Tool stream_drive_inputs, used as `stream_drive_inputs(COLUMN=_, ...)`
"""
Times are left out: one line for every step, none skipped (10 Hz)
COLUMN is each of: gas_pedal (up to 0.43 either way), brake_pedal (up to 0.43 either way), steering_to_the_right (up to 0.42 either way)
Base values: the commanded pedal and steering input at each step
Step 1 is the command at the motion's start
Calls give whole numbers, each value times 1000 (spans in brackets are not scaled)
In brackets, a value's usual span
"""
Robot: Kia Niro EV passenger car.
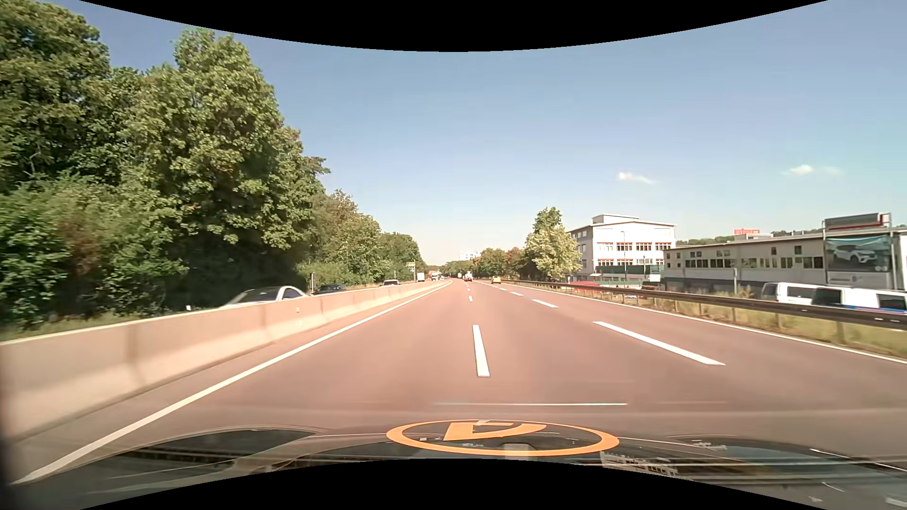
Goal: Follow the waypoints while adhering to traffic rules and regulations
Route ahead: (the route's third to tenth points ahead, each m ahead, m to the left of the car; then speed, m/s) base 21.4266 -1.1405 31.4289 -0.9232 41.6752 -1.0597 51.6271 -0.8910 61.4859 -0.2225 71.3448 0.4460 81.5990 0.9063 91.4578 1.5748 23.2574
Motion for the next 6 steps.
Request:
stream_drive_inputs(gas_pedal=87, brake_pedal=0, steering_to_the_right=-2)
stream_drive_inputs(gas_pedal=98, brake_pedal=0, steering_to_the_right=-2)
stream_drive_inputs(gas_pedal=110, brake_pedal=0, steering_to_the_right=-3)
stream_drive_inputs(gas_pedal=130, brake_pedal=0, steering_to_the_right=-3)
stream_drive_inputs(gas_pedal=130, brake_pedal=0, steering_to_the_right=-3)
stream_drive_inputs(gas_pedal=130, brake_pedal=0, steering_to_the_right=-3)
